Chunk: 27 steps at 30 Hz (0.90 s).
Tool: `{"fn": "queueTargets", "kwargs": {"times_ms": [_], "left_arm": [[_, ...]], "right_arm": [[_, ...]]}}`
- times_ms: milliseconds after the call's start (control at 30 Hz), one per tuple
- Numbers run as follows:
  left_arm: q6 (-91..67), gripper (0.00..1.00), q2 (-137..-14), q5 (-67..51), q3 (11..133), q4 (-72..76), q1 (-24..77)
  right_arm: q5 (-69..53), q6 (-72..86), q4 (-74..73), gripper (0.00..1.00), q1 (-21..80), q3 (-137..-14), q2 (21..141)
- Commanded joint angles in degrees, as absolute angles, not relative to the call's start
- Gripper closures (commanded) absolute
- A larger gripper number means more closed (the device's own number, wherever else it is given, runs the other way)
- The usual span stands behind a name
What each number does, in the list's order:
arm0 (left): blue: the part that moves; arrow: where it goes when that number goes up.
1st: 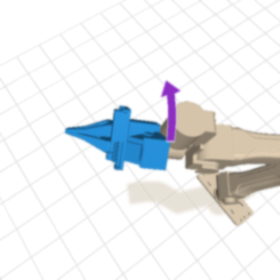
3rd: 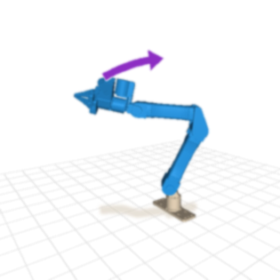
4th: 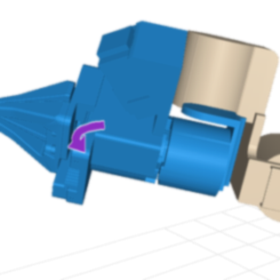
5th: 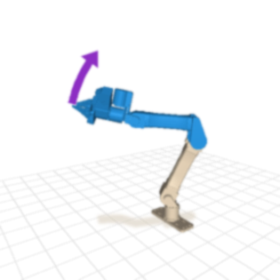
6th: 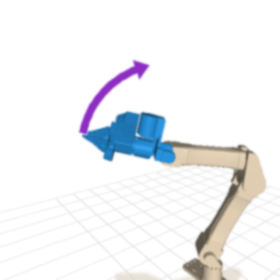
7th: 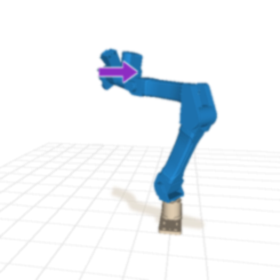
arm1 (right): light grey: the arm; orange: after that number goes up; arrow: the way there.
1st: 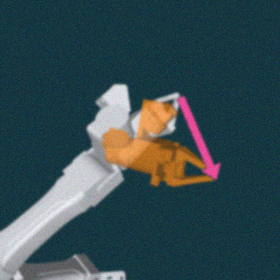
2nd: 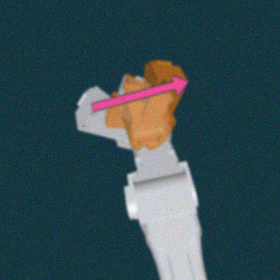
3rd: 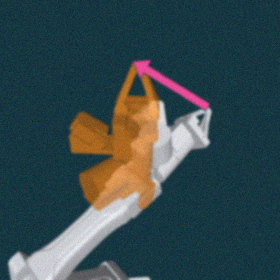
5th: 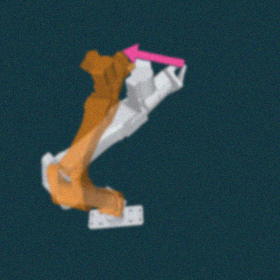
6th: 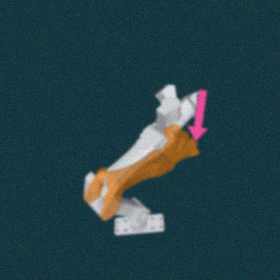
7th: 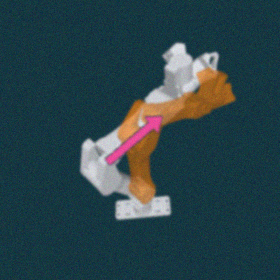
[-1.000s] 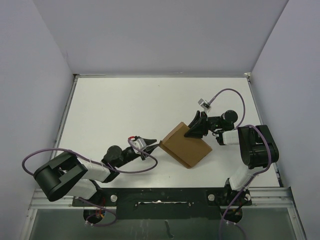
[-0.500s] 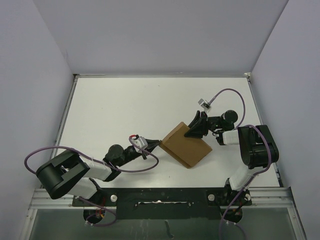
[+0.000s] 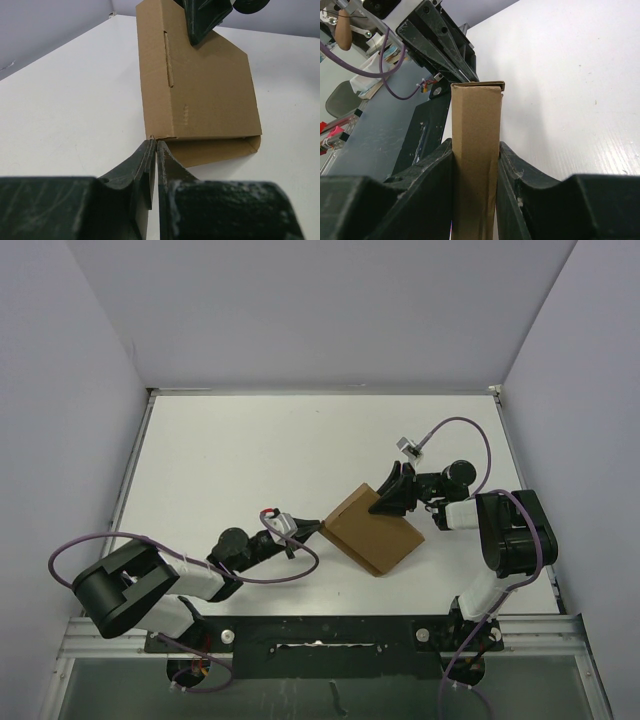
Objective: Fold the paper box
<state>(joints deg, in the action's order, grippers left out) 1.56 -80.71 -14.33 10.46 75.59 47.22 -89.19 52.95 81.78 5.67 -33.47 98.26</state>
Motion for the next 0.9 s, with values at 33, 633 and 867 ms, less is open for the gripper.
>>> {"fn": "queueTargets", "kwargs": {"times_ms": [33,633,867], "left_arm": [[0.2,0.96,-79.46,-13.26,12.65,74.67,47.46],[4.91,1.0,-78.48,-17.05,10.44,75.61,47.46],[6.36,1.0,-78.63,-18.18,9.72,76.53,47.46]], "right_arm": [[-90.88,51.93,84.99,1.0,5.98,-34.63,98.6],[-88.83,53.58,85.05,1.0,5.24,-34.44,100.77],[-87.81,54.22,85.04,1.0,4.18,-34.28,101.36]]}}
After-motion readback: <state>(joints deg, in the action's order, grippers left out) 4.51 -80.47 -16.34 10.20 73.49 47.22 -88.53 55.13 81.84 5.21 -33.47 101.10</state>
